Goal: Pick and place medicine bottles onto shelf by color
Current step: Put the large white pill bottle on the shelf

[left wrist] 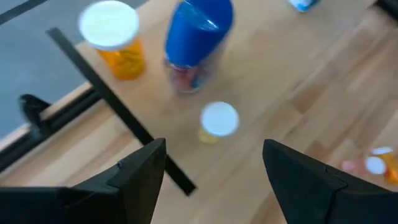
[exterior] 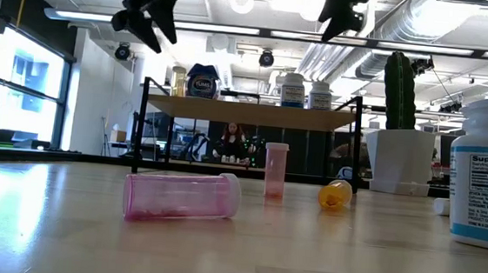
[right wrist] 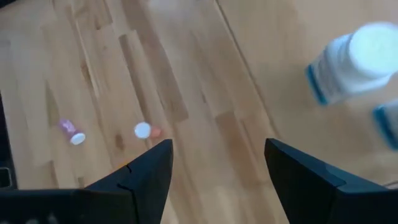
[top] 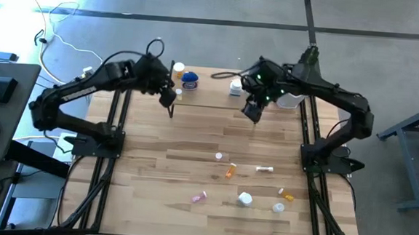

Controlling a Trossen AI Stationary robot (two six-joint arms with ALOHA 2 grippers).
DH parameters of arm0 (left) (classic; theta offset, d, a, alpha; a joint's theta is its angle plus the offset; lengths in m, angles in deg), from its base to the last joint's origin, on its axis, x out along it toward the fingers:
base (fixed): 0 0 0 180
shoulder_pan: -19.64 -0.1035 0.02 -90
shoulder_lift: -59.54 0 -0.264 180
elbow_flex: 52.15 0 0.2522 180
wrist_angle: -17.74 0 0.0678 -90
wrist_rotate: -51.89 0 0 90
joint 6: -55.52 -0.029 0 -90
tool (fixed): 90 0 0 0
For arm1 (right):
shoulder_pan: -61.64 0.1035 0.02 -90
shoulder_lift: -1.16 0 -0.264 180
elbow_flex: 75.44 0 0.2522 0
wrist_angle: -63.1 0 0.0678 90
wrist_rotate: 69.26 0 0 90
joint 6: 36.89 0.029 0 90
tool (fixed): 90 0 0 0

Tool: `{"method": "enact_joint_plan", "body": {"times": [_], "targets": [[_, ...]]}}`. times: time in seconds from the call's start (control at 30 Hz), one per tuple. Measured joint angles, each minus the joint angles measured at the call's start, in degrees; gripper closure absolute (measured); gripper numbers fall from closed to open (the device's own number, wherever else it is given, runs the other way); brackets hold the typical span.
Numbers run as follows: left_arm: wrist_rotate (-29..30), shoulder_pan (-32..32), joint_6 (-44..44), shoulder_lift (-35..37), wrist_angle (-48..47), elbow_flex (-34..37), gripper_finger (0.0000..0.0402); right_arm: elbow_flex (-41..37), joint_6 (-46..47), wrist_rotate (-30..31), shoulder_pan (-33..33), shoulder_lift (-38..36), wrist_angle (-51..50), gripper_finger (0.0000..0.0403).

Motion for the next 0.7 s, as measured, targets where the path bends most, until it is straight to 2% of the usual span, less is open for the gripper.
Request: {"method": "enact_joint_plan", "body": {"times": [0.17,0.4,0.7], "targets": [[-0.04,4.29,2.35,4.95,7.23,6.86,0.0145,-7.3,9.59,3.76,4.86,-5.07,1.6,0.0158],[-0.32,11.09,5.04,8.05,8.72,11.32,0.0145,-16.38,27.32,6.64,11.61,-10.83,4.71,0.0158],[0.26,20.54,7.84,8.66,11.21,14.46,0.0145,-21.79,45.13,8.36,24.56,-11.19,7.87,0.0158]]}}
